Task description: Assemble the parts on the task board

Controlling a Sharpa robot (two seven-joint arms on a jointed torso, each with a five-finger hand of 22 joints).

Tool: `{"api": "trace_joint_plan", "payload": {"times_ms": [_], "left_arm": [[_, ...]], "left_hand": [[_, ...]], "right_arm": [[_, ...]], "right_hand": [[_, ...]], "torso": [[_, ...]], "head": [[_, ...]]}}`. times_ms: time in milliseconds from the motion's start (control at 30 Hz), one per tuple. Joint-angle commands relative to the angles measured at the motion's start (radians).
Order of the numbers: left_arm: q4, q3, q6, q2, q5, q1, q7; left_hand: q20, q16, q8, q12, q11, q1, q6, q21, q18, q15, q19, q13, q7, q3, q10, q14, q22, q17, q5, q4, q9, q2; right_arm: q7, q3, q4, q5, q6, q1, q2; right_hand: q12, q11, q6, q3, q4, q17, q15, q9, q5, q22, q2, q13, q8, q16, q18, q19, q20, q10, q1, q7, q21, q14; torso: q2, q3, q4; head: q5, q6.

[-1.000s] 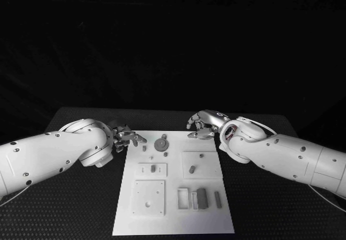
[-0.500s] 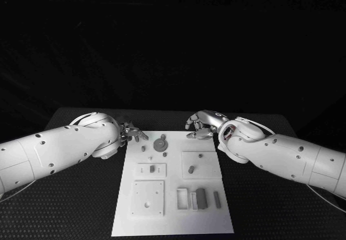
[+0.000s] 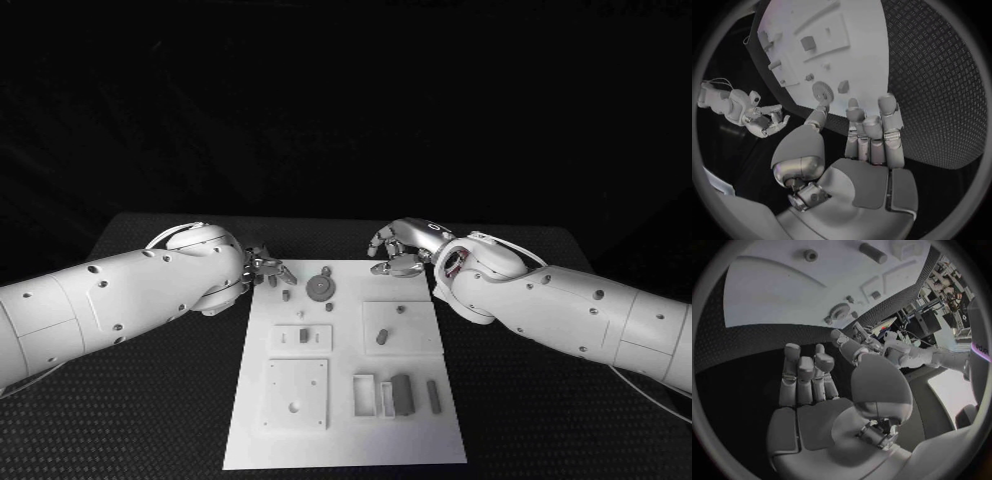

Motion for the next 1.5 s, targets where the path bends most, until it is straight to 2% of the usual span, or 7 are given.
{"api": "trace_joint_plan", "payload": {"times_ms": [33, 267, 567, 600, 1167, 1400, 1500], "left_arm": [[-0.008, -0.003, 0.048, 0.011, -0.015, -0.002, 0.003], [-0.023, -0.013, 0.039, 0.021, -0.014, -0.009, 0.01], [-0.04, -0.017, 0.042, 0.026, -0.012, -0.015, 0.017], [-0.042, -0.017, 0.041, 0.027, -0.012, -0.016, 0.019], [-0.064, -0.017, 0.052, 0.044, -0.002, -0.022, 0.034], [-0.067, -0.017, 0.058, 0.052, 0.0, -0.027, 0.04], [-0.07, -0.017, 0.055, 0.053, 0.0, -0.031, 0.041]], "left_hand": [[-0.001, -0.003, -0.004, -0.001, 0.005, -0.004, -0.019, -0.003, 0.029, 0.006, -0.002, -0.001, 0.02, 0.004, 0.003, 0.003, 0.001, -0.001, -0.003, 0.005, -0.002, 0.004], [-0.001, -0.003, -0.004, -0.001, 0.005, -0.004, -0.018, -0.003, 0.029, 0.006, -0.002, -0.001, 0.02, 0.004, 0.003, 0.003, 0.001, -0.001, -0.003, 0.004, -0.002, 0.004], [-0.001, -0.003, -0.004, -0.001, 0.005, -0.004, -0.018, -0.003, 0.029, 0.006, -0.002, -0.001, 0.02, 0.004, 0.003, 0.003, 0.001, -0.001, -0.003, 0.004, -0.002, 0.004], [-0.001, -0.002, -0.004, 0.0, 0.004, 0.0, -0.017, -0.003, 0.03, 0.006, 0.0, -0.001, 0.02, 0.009, 0.004, 0.004, 0.001, -0.001, -0.003, 0.006, -0.002, 0.017], [0.0, 0.002, -0.005, 0.005, 0.005, 0.011, -0.013, -0.002, 0.028, 0.007, 0.001, -0.003, 0.02, 0.011, 0.002, 0.003, 0.007, -0.003, -0.003, -0.009, -0.005, 0.039], [0.0, 0.005, -0.006, 0.008, 0.005, 0.021, -0.011, -0.002, 0.027, 0.007, 0.001, -0.006, 0.02, 0.009, 0.002, 0.002, 0.01, -0.006, -0.003, -0.023, -0.006, 0.057], [0.0, 0.006, -0.006, 0.011, 0.005, 0.034, -0.01, -0.001, 0.027, 0.007, 0.002, -0.007, 0.021, 0.009, 0.001, 0.002, 0.012, -0.007, -0.003, -0.033, -0.007, 0.069]], "right_arm": [[0.003, 0.0, 0.001, -0.002, 0.001, 0.0, 0.003], [0.003, 0.0, 0.003, -0.002, 0.001, 0.0, 0.001], [0.003, 0.0, 0.004, -0.002, 0.002, 0.0, 0.0], [0.003, 0.0, 0.004, -0.002, 0.002, 0.0, 0.0], [0.004, 0.0, -0.001, -0.001, 0.006, 0.0, 0.004], [0.004, 0.0, -0.001, -0.001, 0.006, 0.0, 0.004], [0.004, 0.0, -0.001, -0.001, 0.006, 0.0, 0.004]], "right_hand": [[-0.003, 0.002, -0.001, -0.002, 0.005, -0.001, -0.004, -0.001, 0.002, 0.008, -0.002, -0.001, -0.006, -0.005, 0.014, 0.004, 0.004, -0.006, -0.007, 0.009, -0.005, -0.002], [-0.003, 0.002, -0.001, -0.002, 0.005, -0.001, -0.004, -0.001, 0.002, 0.008, -0.002, -0.001, -0.006, -0.005, 0.014, 0.004, 0.004, -0.006, -0.007, 0.009, -0.005, -0.002], [-0.003, 0.002, -0.001, -0.002, 0.006, -0.001, -0.004, -0.001, 0.002, 0.008, -0.002, -0.001, -0.006, -0.005, 0.014, 0.004, 0.004, -0.006, -0.007, 0.009, -0.005, -0.002], [-0.003, 0.002, -0.001, -0.002, 0.006, -0.001, -0.004, -0.001, 0.002, 0.008, -0.002, -0.001, -0.006, -0.005, 0.014, 0.004, 0.004, -0.006, -0.007, 0.009, -0.005, -0.002], [-0.002, 0.002, -0.001, -0.001, 0.006, -0.001, -0.004, -0.001, 0.002, 0.008, -0.001, -0.001, -0.006, -0.004, 0.014, 0.004, 0.004, -0.005, -0.007, 0.009, -0.005, -0.002], [-0.002, 0.002, -0.001, 0.0, 0.006, -0.001, -0.004, -0.001, 0.002, 0.008, -0.001, -0.001, -0.006, -0.004, 0.014, 0.004, 0.004, -0.005, -0.007, 0.009, -0.005, -0.001], [-0.002, 0.002, 0.0, 0.0, 0.006, -0.001, -0.004, -0.001, 0.002, 0.008, -0.001, -0.001, -0.006, -0.004, 0.014, 0.004, 0.004, -0.005, -0.007, 0.009, -0.005, -0.001]], "torso": [[0.0, -0.0011, 0.0007], [-0.001, -0.0008, 0.0012], [-0.001, -0.0002, 0.0017], [-0.001, -0.0005, 0.0014], [-0.002, -0.0003, 0.0013], [-0.001, -0.0003, 0.0015], [-0.001, -0.001, 0.0014]], "head": [[0.0, -0.001], [-0.002, -0.002], [-0.005, -0.003], [-0.005, -0.003], [-0.006, -0.003], [-0.007, -0.003], [-0.012, -0.002]]}}
